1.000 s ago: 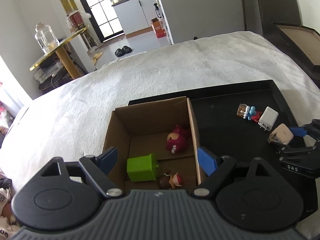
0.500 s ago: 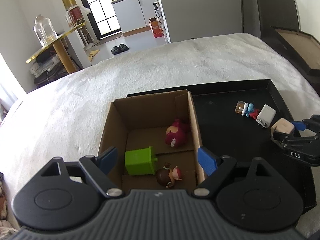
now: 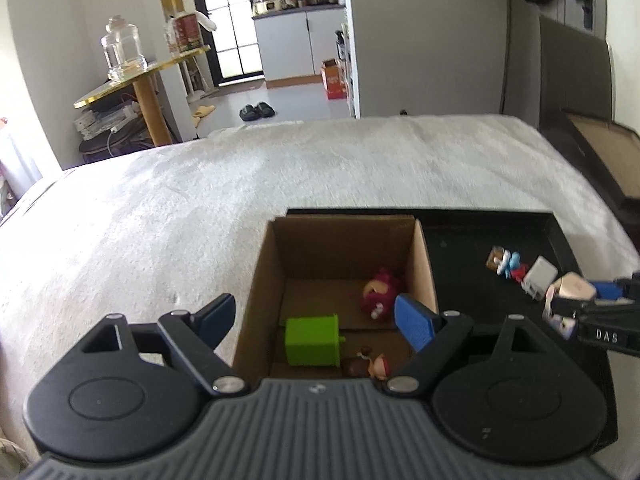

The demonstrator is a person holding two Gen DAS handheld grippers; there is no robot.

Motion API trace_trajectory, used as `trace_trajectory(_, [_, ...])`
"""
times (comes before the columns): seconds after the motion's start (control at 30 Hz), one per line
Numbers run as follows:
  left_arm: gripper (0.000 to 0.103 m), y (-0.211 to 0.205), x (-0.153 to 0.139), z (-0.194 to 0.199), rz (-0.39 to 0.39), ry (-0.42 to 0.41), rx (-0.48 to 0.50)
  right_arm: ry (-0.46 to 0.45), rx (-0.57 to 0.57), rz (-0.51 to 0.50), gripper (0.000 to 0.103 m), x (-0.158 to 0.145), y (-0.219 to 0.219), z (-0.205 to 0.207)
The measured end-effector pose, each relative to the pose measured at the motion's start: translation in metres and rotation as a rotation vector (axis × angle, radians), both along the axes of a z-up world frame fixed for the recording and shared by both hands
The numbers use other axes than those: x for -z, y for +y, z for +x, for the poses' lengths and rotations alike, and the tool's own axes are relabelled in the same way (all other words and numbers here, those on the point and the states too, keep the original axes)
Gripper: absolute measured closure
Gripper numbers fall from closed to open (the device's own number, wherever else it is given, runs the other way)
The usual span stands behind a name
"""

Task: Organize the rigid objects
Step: 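Carry the block over the box and release it with the right gripper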

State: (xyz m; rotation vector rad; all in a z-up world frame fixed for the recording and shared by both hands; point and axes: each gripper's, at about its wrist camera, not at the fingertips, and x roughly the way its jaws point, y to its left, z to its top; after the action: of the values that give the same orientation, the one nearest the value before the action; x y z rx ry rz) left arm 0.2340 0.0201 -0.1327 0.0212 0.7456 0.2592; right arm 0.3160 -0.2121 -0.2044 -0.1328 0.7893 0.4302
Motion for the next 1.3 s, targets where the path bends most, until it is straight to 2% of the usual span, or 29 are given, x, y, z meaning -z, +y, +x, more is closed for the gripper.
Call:
trace_trajectory(0.23, [0.017, 0.02, -0.011, -0.008, -0.074, -0.032, -0.018, 0.0, 0.04, 0.009, 0.061, -0.019, 0.014, -0.004])
trace_trajectory(0.7, [0.02, 0.065, -0.009, -0.017, -0.149, -0.056, -0.063, -0.058, 0.071, -0.002, 0.061, -0.057, 0.044, -0.004])
trace_trajectory(0.93, [0.021, 0.085, -0.001, -0.018, -0.196, -0.056, -0.105, -0.018, 0.06, 0.048, 0.061, -0.063, 0.065, -0.004])
trace_trajectory(1.17, [0.034, 0.108, 0.011, -0.018, -0.244, -0.048, -0.15, -0.024, 0.021, 0.042, 0.061, -0.058, 0.096, -0.006])
trace_trajectory(1.3, [0.043, 0.113, 0.018, -0.02, -0.275, -0.046, -0.13, -0.034, 0.008, 0.046, 0.061, -0.059, 0.109, -0.006])
